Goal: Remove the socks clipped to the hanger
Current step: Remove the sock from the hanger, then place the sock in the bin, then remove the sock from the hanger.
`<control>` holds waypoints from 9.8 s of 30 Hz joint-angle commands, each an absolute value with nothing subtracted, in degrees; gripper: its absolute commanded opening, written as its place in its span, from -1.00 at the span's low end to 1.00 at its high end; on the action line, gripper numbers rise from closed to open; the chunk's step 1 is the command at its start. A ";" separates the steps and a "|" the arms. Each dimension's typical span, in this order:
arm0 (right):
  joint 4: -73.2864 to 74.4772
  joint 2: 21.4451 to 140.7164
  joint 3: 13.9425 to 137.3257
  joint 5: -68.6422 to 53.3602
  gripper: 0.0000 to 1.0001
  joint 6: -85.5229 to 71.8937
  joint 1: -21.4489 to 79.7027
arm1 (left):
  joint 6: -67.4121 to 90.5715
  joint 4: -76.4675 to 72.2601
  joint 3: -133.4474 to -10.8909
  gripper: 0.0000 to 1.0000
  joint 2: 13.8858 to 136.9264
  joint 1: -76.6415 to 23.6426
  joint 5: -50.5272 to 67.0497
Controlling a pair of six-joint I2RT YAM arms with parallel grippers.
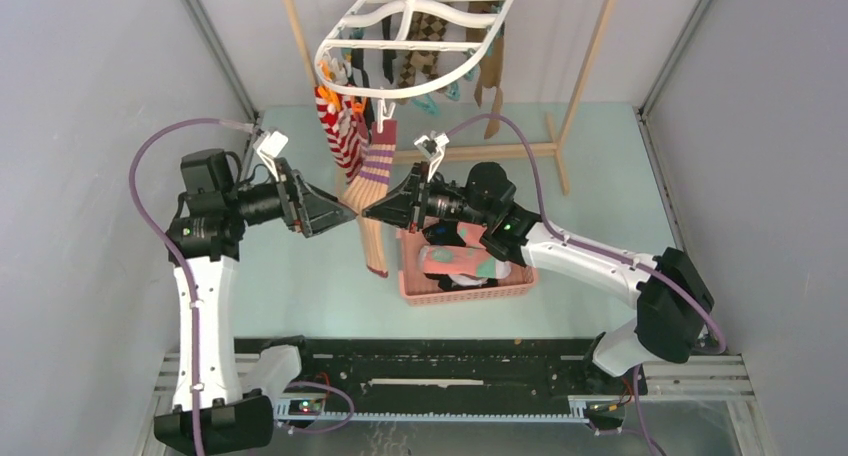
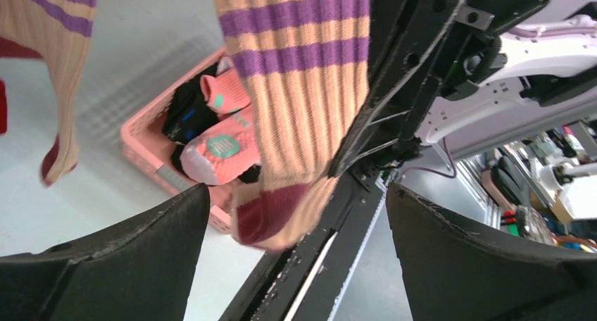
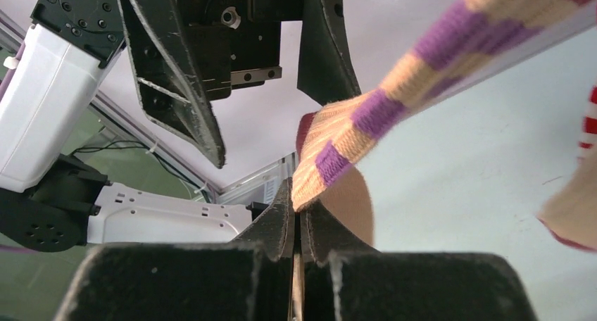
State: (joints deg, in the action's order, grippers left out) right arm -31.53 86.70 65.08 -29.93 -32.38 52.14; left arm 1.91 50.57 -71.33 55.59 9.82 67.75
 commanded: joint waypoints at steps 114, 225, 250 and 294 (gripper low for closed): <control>-36.01 97.60 84.46 11.33 0.31 -37.34 50.65 | 15.03 35.68 -64.98 -1.00 49.66 -2.20 60.47; -1.09 72.64 40.74 20.48 -1.00 -35.62 46.35 | 5.51 47.64 -69.77 1.00 50.88 4.57 43.56; 7.58 60.50 39.53 8.91 -0.56 -41.36 39.68 | 3.95 48.24 -69.45 1.00 51.73 10.11 45.89; -20.10 113.85 94.16 16.33 0.91 -5.52 57.26 | 3.77 57.90 -80.31 1.00 60.17 24.34 46.17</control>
